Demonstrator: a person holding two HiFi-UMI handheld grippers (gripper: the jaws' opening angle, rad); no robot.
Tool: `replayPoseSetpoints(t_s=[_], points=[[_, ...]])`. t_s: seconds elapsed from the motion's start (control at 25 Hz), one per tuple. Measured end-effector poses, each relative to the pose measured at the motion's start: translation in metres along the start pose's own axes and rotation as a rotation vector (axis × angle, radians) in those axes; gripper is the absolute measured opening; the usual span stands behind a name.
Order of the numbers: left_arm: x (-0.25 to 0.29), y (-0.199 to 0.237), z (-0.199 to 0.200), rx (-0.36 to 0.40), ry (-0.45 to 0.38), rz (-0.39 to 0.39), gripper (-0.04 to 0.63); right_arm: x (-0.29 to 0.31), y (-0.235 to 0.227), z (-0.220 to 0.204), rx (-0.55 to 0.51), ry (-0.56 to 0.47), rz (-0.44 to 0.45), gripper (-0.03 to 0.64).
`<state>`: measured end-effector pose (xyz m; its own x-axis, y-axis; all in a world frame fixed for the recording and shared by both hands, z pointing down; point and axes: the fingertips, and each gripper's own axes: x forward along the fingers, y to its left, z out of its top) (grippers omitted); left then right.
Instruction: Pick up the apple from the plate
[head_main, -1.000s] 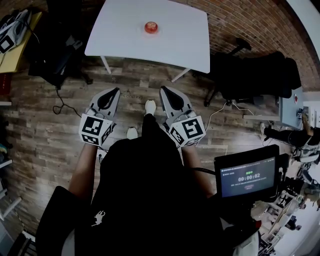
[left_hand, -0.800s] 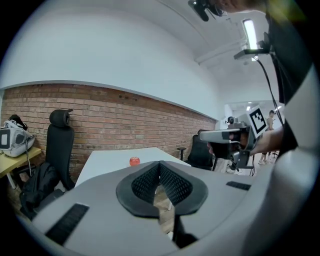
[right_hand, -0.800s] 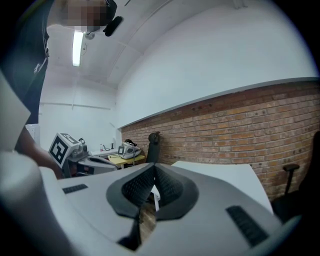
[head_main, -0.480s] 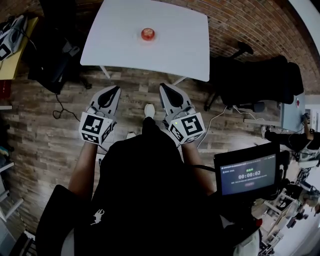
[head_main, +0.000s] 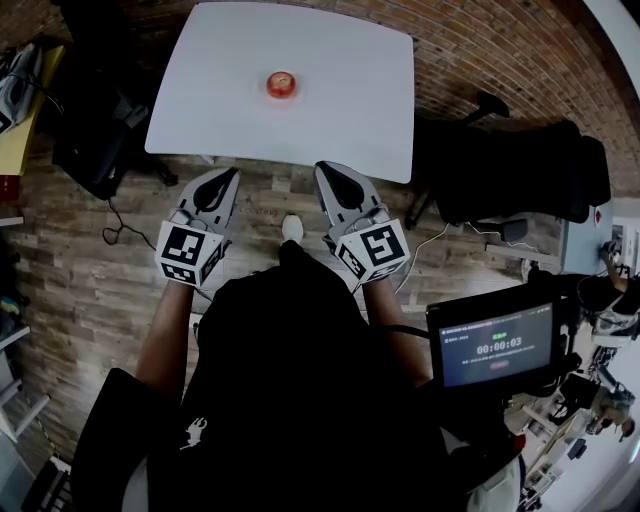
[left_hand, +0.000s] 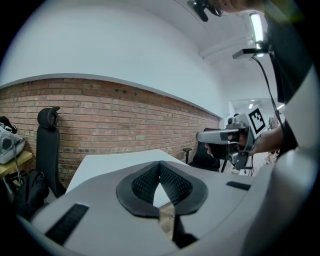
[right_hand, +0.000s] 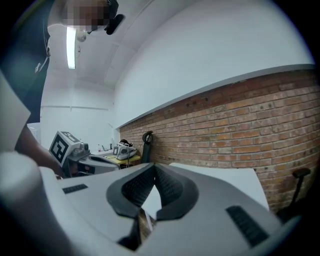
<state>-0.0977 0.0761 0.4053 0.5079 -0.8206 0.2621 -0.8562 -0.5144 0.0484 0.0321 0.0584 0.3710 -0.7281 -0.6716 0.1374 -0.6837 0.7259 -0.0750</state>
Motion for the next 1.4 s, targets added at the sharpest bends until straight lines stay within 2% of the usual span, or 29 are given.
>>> replayPoseSetpoints(t_s=[0.68,1.12,1.4], points=[[0.098,0.001,0.024,0.005,0.022,0.070,0.006,0.039,-0.102,0.005,0.015,0.008,0.091,0.005],[0.107,0.006,0.020,-0.003,0.051,0.121,0.006,0.051,-0.115,0.002,0.017,0.019,0.142,0.005],[0.106,0.019,0.014,-0.054,0.072,0.155,0.006,0.065,-0.119,-0.003,0.030,0.038,0.170,0.005]])
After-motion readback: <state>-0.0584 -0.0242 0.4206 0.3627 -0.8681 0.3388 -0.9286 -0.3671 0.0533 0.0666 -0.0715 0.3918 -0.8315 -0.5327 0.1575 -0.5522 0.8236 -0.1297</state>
